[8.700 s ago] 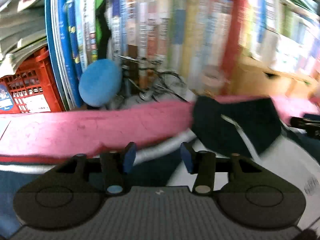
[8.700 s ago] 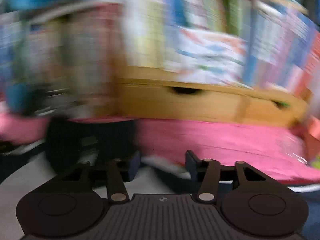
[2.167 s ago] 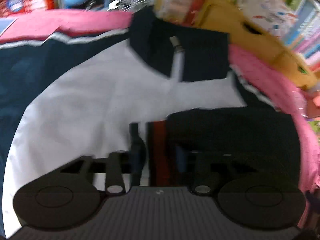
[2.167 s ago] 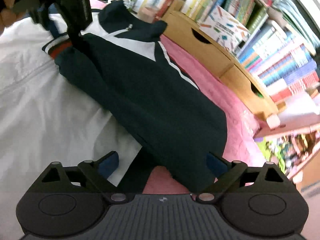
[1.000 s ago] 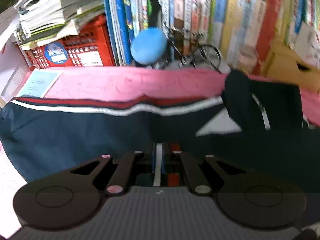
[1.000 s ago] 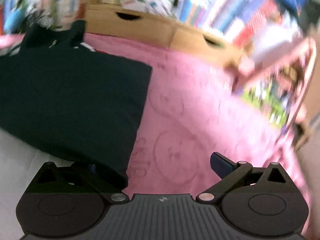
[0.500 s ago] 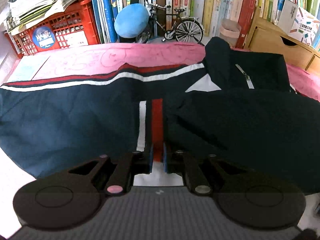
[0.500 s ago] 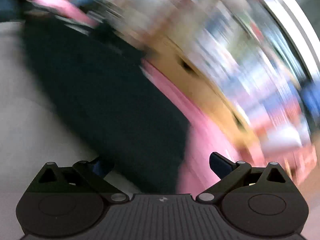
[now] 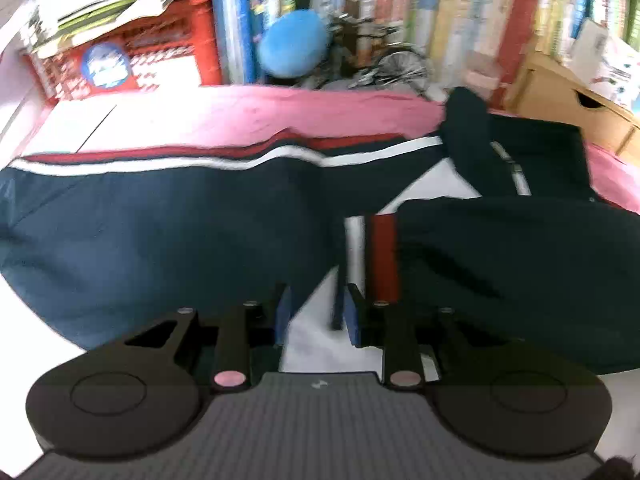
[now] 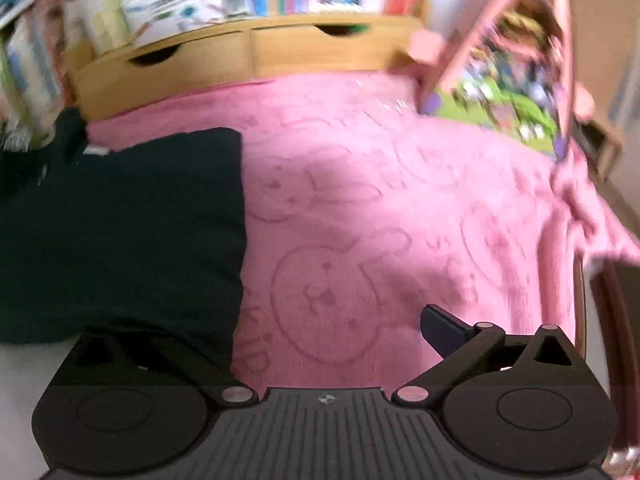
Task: Fold clothes
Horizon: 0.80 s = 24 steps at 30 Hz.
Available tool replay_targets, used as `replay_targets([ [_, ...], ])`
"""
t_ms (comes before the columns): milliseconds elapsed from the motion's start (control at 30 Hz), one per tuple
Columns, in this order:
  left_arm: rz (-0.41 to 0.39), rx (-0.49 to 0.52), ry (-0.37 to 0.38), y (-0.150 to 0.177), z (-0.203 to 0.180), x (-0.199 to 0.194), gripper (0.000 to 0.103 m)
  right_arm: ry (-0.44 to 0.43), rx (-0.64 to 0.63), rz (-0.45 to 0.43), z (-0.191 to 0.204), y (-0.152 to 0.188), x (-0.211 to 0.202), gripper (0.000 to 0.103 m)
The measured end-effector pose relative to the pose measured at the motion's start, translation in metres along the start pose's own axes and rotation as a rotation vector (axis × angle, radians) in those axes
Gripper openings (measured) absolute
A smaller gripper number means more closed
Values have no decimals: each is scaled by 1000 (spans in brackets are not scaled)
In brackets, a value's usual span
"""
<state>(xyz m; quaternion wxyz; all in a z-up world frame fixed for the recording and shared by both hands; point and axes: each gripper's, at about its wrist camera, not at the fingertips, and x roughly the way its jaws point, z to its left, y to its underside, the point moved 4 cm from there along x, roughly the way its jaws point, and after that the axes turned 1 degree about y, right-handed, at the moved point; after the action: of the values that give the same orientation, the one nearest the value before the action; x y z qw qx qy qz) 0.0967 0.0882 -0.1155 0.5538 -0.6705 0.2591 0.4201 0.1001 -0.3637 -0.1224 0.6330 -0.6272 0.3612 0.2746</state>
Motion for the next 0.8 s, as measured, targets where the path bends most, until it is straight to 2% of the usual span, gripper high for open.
replay_targets([
  [33, 4, -17, 4, 1, 4, 0, 27, 22, -25, -10, 3, -1, -5, 102],
  [100, 11, -47, 14, 2, 10, -1, 27, 89, -233, -90, 29, -3, -21, 102],
  [167, -2, -44, 35, 2, 7, -4, 28, 109, -445, -179, 61, 1, -38, 102],
  [267, -12, -4, 49, 1, -2, -4, 34, 101, -618, -268, 96, 15, -53, 103],
  [367, 0, 26, 45, 1, -9, 2, 37, 75, -638, -266, 112, 20, -53, 103],
  [433, 8, 34, 39, 1, -10, 6, 37, 93, -618, -250, 109, 16, -45, 103],
  [600, 16, 31, 24, 3, -5, 9, 44, 243, -470, -155, 63, 0, -16, 103],
  [667, 16, 17, 23, 3, -1, 4, 44, 206, -409, -146, 53, -6, -22, 102],
  [733, -5, 3, 29, 3, 4, -5, 44, 155, -440, -184, 69, -8, -37, 102],
  [800, -23, -22, 36, 3, 12, -15, 44, 0, -527, -246, 106, 3, -56, 102],
])
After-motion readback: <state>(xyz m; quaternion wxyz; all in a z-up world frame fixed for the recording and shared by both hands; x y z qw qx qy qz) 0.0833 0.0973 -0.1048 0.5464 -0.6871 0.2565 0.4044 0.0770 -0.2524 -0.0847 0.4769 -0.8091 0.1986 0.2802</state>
